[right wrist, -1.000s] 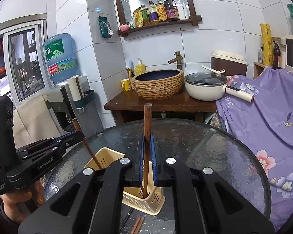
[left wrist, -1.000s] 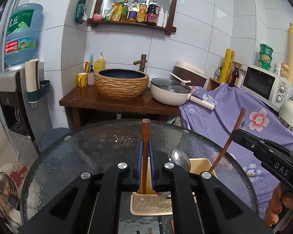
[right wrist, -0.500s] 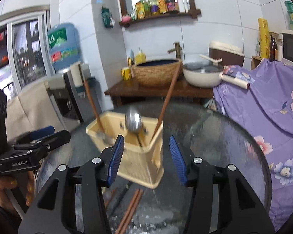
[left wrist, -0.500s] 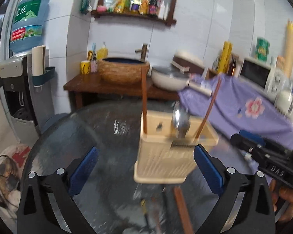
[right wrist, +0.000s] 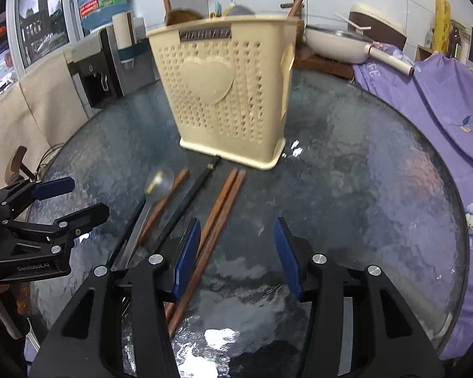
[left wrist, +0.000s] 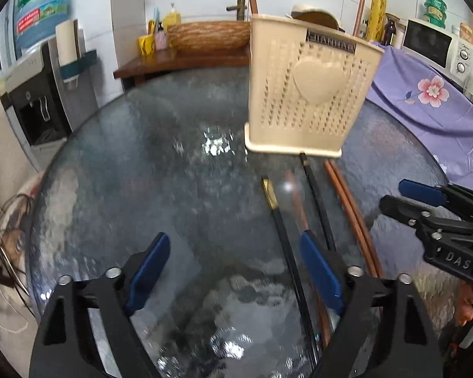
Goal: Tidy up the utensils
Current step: 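Move the right gripper back down to the chopsticks on the table, then grasp a wooden chopstick with the right gripper while the left grasps the gold-tipped black chopstick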
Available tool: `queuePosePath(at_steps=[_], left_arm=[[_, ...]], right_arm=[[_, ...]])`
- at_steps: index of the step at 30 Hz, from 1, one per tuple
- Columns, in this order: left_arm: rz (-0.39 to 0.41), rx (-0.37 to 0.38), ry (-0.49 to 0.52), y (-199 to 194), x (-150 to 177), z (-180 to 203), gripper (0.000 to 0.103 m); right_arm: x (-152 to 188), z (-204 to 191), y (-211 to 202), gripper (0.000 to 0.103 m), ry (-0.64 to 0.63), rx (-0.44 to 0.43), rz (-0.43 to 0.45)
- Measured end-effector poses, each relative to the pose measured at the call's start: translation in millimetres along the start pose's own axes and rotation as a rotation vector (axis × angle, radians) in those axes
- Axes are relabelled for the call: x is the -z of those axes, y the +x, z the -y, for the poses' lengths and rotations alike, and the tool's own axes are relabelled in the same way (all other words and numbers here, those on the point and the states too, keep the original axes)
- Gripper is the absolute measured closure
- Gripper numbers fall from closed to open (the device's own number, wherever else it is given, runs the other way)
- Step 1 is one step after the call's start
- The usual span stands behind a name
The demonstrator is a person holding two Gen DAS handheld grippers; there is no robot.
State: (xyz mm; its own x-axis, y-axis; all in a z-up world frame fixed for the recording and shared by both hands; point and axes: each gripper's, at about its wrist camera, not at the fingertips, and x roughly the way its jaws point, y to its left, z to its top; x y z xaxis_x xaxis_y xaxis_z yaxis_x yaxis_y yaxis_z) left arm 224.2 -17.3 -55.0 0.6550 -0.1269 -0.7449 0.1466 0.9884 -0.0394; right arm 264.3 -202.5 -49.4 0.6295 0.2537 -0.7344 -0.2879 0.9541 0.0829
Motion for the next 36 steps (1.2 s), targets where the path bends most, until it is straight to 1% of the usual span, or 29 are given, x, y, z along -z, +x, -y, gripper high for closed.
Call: queuePosePath(at_steps=[4, 5, 6, 8, 12, 14, 21, 22, 24, 28, 30, 36], left_arm=[[-0.020, 0.004, -0.028, 4.1, 10.3, -3.4, 0.027], [-0.023, 0.006, -0.029, 5.0, 11.4, -2.4, 0.028], [-0.025, 0.005, -0.026, 5.4, 12.8, -1.7, 0.029], [-0.028, 0.001, -0.021, 6.7, 15.4, -0.5, 0.030], [-0.030, 0.014, -0.025, 8.1, 15.2, 4.9, 0.031], [-0.031, 0.011, -0.008, 9.2, 14.5, 10.1, 0.033], [-0.045, 0.018, 0.008, 11.1, 13.9, 16.1, 0.038], [-0.047, 0.019, 0.011, 11.6, 13.5, 17.1, 0.039], [-0.054, 0.019, 0.021, 13.7, 12.2, 19.7, 0.044], [-0.066, 0.019, 0.039, 18.1, 9.7, 25.5, 0.047], [-0.077, 0.016, 0.053, 22.2, 8.4, 28.1, 0.051], [-0.081, -0.007, 0.072, 31.3, 0.0, 29.5, 0.055]], right_arm=[[6.4, -6.9, 12.0, 0.057, 0.000, 0.003, -0.041], [8.1, -8.0, 15.2, 0.061, 0.001, 0.012, -0.052], [9.8, -8.1, 17.7, 0.062, 0.001, 0.020, -0.059], [10.8, -7.2, 20.8, 0.062, 0.010, 0.027, -0.069], [13.4, -7.0, 23.7, 0.062, 0.015, 0.013, -0.083], [13.0, -8.3, 24.4, 0.063, 0.008, 0.030, -0.086], [10.1, -4.3, 25.6, 0.063, 0.011, 0.043, -0.101], [9.6, -4.9, 27.0, 0.064, 0.007, 0.043, -0.107], [8.1, -6.5, 29.4, 0.071, -0.008, 0.052, -0.111], [4.4, -10.5, 34.2, 0.074, -0.026, 0.060, -0.113], [2.2, -10.4, 36.2, 0.076, -0.025, 0.063, -0.115], [-6.3, -8.2, 42.0, 0.081, -0.030, 0.069, -0.119]])
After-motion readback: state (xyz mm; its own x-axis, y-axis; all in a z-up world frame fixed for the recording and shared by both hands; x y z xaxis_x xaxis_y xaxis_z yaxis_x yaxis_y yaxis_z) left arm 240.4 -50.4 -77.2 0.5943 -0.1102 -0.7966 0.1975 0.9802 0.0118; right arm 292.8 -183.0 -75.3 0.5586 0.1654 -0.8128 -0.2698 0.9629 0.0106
